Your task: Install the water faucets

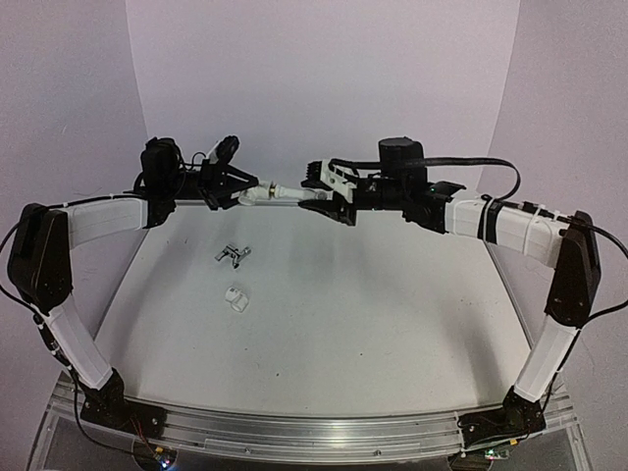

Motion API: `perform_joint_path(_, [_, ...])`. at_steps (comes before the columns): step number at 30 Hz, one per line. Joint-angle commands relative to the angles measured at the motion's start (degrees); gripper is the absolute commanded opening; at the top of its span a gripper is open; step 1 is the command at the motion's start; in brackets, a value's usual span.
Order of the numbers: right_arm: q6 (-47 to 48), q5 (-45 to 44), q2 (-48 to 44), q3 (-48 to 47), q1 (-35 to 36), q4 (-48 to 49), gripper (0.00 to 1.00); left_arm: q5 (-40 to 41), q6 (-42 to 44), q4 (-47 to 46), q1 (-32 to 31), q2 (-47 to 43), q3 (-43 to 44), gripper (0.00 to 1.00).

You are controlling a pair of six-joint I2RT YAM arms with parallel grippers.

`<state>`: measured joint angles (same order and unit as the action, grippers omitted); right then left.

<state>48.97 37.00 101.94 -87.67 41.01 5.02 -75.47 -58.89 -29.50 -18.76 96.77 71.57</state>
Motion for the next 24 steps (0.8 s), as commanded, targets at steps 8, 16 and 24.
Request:
perform_joint_path(8, [-47.5,11.0,-2.5,0.8,0.0,6.4,0.00,2.0,33.9,-2.9,-0.1,-3.1,-1.9,0.00])
perform_joint_path(16, [-86.3,18.0,-5.0,-1.5,0.0,7.5,0.00,5.7,65.9,-3.0,0.7,-2.4,-3.9,0.00])
perform_joint_path(24, [-97.3,19.1,-6.6,-1.0,0.0,7.6,0.00,14.3,66.9,-3.0,1.4,-1.7,-2.0,0.11])
